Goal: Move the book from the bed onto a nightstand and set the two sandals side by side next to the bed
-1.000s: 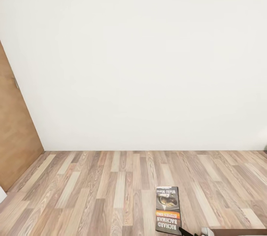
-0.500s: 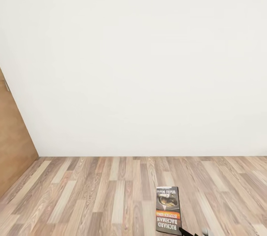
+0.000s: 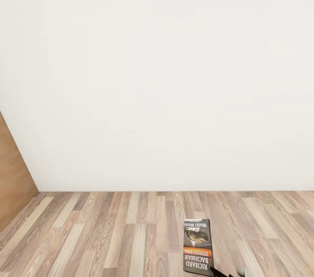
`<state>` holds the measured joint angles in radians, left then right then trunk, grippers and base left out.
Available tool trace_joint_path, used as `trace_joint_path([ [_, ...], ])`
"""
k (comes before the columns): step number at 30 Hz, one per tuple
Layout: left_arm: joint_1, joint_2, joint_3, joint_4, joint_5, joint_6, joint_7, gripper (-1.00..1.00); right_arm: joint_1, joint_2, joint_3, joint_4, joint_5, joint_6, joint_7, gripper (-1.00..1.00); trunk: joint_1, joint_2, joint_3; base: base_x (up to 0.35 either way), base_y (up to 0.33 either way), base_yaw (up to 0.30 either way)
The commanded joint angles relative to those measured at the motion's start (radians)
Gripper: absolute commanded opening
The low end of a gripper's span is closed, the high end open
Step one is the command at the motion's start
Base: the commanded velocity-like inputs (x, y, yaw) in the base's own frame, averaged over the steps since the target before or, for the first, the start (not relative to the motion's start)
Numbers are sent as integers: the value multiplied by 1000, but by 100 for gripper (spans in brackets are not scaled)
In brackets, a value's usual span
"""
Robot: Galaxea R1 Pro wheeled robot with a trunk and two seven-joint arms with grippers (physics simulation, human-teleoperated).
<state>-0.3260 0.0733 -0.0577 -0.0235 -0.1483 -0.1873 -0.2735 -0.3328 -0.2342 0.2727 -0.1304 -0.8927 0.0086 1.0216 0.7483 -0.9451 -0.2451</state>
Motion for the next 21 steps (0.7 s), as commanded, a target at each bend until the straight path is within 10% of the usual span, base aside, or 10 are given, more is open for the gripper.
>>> trace_joint_path([
  [1,-1,0,-5,1,-5,-6,0,100,-1,0,5,0,-11,1,2,-100,1,-1,-1,326,0,-13],
  [21,-1,0,-5,1,-5,-6,0,100,-2,-1,5,-1,-11,-1,2,-100,1,-1,-1,326,0,-40],
])
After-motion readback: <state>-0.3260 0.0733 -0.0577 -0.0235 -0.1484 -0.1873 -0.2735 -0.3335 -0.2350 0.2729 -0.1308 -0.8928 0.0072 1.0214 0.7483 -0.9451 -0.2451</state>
